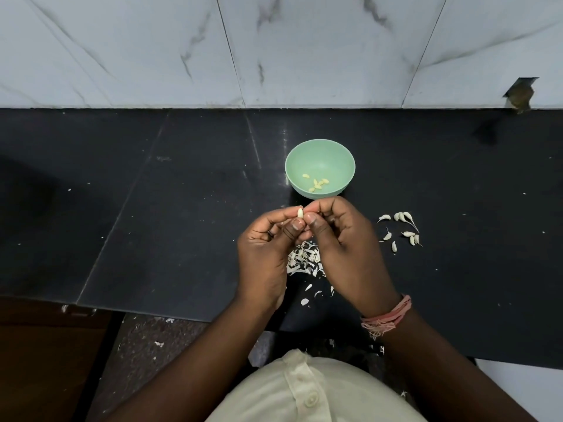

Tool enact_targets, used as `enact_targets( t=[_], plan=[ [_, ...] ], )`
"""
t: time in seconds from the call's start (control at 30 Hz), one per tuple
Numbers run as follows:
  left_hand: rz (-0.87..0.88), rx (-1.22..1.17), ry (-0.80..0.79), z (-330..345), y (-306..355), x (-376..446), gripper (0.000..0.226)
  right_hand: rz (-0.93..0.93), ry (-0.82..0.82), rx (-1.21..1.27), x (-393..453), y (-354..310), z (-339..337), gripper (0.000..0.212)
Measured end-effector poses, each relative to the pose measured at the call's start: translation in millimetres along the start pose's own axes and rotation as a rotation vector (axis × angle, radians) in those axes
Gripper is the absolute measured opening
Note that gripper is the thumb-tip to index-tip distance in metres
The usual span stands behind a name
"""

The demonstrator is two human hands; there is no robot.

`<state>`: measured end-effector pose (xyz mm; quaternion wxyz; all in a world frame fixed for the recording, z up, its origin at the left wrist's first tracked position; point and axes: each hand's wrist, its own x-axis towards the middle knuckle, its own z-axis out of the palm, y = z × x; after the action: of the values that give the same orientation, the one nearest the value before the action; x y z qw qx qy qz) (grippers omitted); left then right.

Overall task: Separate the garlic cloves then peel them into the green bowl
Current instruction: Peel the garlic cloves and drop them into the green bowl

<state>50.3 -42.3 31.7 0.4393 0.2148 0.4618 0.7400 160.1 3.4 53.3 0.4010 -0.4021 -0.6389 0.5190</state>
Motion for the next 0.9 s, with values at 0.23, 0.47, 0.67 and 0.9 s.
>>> enact_targets(
  t=[0.23, 0.47, 0.67, 0.9],
  plan=[
    [0.159, 0.254, 0.03, 2.3, 1.7, -6.7, 0.017, 0.009, 0.035, 0.002, 0.4, -0.8, -3.4, 0.005],
    [0.315, 0.388, 0.003, -3.8, 0.4, -7.1, 0.012, 0.084, 0.036, 0.113, 1.5, 0.5, 1.2, 0.006],
    [0.366, 0.44, -0.014, -7.1, 0.1, -5.0, 0.016, 0.11, -0.003, 0.108, 0.9, -2.0, 3.9, 0.011],
    [0.449, 0.514, -0.052, -9.5, 1.3, -2.4, 0.018, 0.129, -0.052, 0.087, 0.2, -2.0, 2.7, 0.015]
  ],
)
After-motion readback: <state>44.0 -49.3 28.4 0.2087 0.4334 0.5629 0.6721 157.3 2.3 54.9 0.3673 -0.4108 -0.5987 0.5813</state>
